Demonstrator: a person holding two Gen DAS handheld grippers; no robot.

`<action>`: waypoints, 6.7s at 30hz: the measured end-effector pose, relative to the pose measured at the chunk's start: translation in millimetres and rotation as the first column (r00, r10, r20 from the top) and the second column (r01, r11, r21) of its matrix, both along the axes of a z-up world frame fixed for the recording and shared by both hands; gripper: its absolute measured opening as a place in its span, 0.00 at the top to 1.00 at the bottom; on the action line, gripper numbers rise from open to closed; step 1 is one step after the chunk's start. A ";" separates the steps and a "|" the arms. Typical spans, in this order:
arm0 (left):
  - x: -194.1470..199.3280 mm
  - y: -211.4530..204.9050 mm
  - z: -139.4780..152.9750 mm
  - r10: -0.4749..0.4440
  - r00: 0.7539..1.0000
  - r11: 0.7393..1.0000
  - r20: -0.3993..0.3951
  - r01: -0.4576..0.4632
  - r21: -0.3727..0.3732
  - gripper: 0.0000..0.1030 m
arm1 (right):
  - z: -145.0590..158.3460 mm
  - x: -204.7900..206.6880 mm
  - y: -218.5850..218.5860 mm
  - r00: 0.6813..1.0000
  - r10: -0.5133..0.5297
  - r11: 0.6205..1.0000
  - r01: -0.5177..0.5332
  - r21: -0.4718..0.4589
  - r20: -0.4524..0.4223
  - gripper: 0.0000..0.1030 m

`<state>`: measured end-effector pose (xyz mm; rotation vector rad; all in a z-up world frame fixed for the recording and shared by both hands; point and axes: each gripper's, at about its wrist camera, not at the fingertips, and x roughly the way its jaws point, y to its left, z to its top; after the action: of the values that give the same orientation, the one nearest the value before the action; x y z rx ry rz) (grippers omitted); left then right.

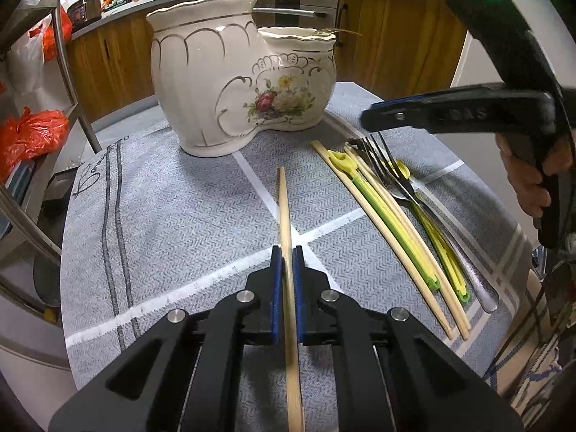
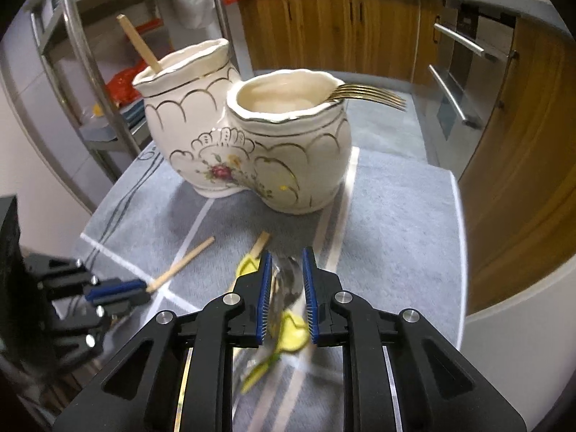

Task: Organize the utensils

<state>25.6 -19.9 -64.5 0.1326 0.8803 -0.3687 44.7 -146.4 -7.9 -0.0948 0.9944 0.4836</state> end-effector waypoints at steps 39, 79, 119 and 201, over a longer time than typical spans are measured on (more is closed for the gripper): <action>-0.7 5.9 -0.9 -0.031 0.999 0.998 0.017 0.032 -0.054 0.94 | 45.6 -30.0 -24.1 0.966 -0.024 0.996 0.002 0.085 0.256 0.98; 52.9 -41.3 18.5 -0.199 0.979 0.890 -0.045 0.161 -0.427 0.85 | 34.2 -40.9 -42.5 0.946 0.011 0.965 -0.094 0.244 0.324 0.98; 20.8 -14.0 3.7 -0.093 0.996 0.993 -0.011 0.094 0.072 0.79 | 64.6 -74.7 -61.5 0.896 -0.056 0.973 -0.051 0.226 0.440 0.98; 132.5 41.8 119.9 0.212 0.843 0.958 0.494 -0.081 -0.274 0.74 | 80.8 41.9 3.0 0.806 -0.180 0.983 0.165 0.079 0.564 0.84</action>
<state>158.1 21.9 55.4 -0.0648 0.2977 -0.2723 86.6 -143.4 72.8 -0.1158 0.3962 0.2701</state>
